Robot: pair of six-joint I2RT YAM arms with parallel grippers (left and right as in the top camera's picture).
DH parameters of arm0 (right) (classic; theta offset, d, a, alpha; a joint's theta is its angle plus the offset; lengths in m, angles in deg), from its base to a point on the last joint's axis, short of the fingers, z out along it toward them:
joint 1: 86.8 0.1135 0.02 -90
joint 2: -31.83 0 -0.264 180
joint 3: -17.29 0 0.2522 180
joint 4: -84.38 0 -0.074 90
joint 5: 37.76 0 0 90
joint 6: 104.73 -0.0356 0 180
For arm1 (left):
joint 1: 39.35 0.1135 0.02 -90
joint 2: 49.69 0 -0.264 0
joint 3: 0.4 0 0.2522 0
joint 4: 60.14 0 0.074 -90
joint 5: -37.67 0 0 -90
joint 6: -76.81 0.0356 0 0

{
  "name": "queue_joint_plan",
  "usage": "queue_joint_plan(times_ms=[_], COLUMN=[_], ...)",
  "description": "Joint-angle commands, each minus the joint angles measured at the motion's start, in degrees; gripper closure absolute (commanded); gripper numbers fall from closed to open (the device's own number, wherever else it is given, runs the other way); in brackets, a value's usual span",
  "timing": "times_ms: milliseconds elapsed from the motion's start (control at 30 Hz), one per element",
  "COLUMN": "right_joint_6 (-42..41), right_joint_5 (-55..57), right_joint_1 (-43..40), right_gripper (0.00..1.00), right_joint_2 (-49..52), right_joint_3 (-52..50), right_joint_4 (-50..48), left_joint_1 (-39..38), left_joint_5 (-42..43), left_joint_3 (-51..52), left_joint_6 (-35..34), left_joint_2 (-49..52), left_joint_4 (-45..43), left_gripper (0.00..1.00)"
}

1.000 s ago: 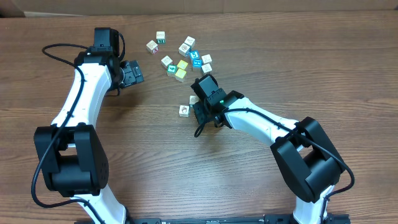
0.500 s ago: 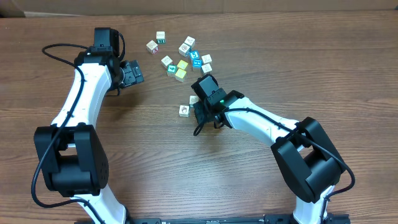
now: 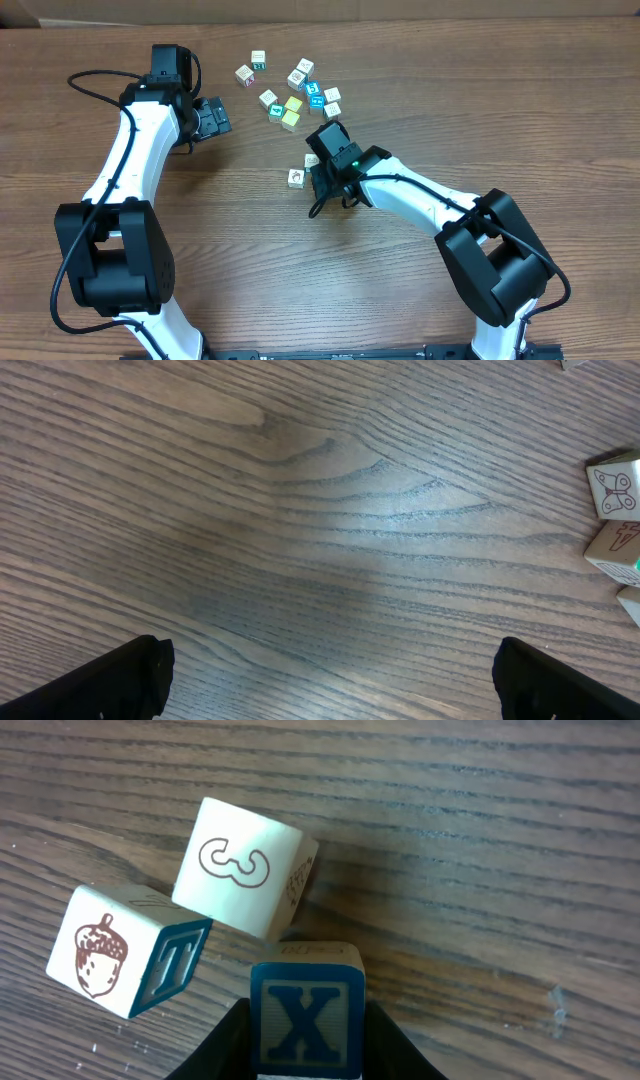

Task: Form a circle
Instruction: 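Lower the right gripper around the blue X block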

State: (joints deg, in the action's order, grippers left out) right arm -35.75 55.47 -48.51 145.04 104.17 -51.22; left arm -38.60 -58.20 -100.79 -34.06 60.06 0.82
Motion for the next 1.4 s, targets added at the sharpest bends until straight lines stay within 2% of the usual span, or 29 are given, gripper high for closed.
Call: queue_joint_plan(times_ms=[0, 500, 700, 900, 1100, 1367], right_joint_6=[-1.9, -4.5, -4.5, -4.3, -4.2, -3.0], right_joint_5=[-1.8, -1.6, -1.2, -1.2, -1.2, -1.1], right_joint_1=[0.9, 0.9, 0.9, 0.9, 0.9, 0.9], right_gripper=[0.73, 0.73, 0.66, 0.64, 0.71, 0.7], right_joint_2=[0.7, 0.7, 0.7, 0.7, 0.7, 0.7], right_joint_3=[-0.4, -0.3, -0.3, -0.3, -0.3, -0.3], right_joint_4=[1.2, 2.4, 2.5, 2.3, 1.6, 0.5], left_joint_1=[-0.4, -0.4, -0.4, -0.4, -0.4, -0.4], left_joint_5=[-0.7, -0.7, -0.7, -0.7, -0.7, -0.7], left_joint_3=[-0.9, -0.9, -0.9, -0.9, -0.9, -0.9], left_joint_6=[0.1, 0.1, 0.1, 0.1, 0.1, 0.1], left_joint_2=[0.4, 0.4, 0.4, 0.4, 0.4, 0.4], left_joint_4=[0.2, 0.1, 0.2, 0.1, 0.2, 0.1], left_gripper=[0.0, 0.0, 0.0, 0.01, 0.0, 0.0])
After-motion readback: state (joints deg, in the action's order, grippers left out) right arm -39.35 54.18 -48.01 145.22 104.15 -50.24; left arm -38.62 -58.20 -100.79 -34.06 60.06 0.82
